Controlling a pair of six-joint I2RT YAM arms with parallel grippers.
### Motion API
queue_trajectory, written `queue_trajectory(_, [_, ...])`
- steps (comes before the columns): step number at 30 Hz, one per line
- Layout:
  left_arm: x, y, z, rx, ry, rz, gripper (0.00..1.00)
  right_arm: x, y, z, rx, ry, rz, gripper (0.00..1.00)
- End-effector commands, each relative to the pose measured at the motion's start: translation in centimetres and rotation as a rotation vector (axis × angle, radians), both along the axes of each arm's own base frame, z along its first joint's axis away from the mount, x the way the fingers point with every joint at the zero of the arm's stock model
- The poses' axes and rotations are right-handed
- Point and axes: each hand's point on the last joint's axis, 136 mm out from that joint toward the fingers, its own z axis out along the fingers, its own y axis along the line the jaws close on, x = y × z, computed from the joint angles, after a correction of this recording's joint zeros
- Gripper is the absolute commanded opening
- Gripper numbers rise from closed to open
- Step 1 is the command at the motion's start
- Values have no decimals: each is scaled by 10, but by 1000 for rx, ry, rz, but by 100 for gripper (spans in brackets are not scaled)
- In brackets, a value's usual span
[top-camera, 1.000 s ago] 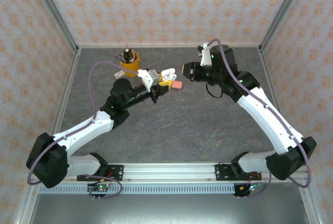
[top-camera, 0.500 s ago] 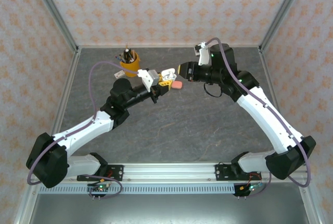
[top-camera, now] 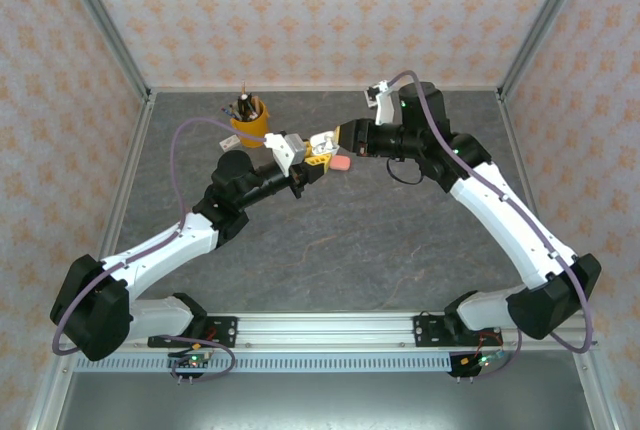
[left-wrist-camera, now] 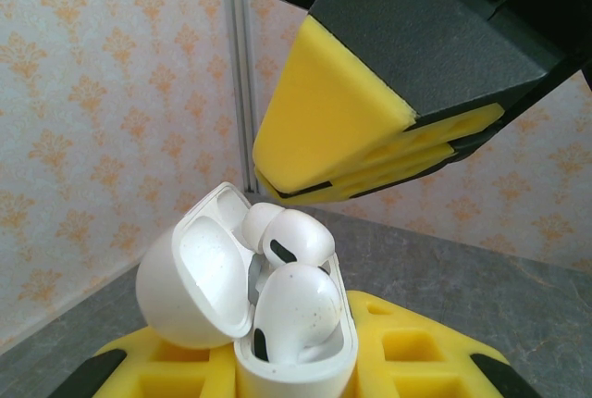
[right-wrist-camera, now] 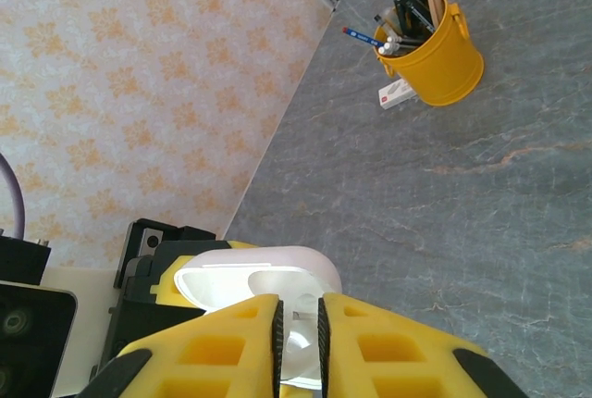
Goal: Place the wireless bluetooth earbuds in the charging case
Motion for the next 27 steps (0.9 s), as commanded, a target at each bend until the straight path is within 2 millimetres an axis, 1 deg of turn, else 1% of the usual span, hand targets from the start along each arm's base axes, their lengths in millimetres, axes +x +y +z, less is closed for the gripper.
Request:
queue_trajectory(1, [-7,-5,29,-40,-74,-30,0,-5,10,15,32,-25,55,20])
queue_trajectory(8, [-7,-5,29,-39,-74,-31,0,-10,13,4,-2,0,107,20])
queue_trajectory(10, [-7,-5,30,-38,-74,-30,0,-8,8,2,-31,-7,80,21])
queue_trajectory(15, [-8,-4,31,-36,-77,-29,0,3,-15,2,-108,-37,-48,27])
queue_trajectory(18, [-8,-4,31,-36,-80,-28,0,7,-24,3,-133,-52,-99,31])
queue_trajectory(21, [-8,-4,31,-33,-79,-26,0,5,-26,9,-117,-67,-108,34])
queue_trajectory(27, [-7,-4,29,-31,-79,-22,0,-2,-23,19,-74,-72,-87,47])
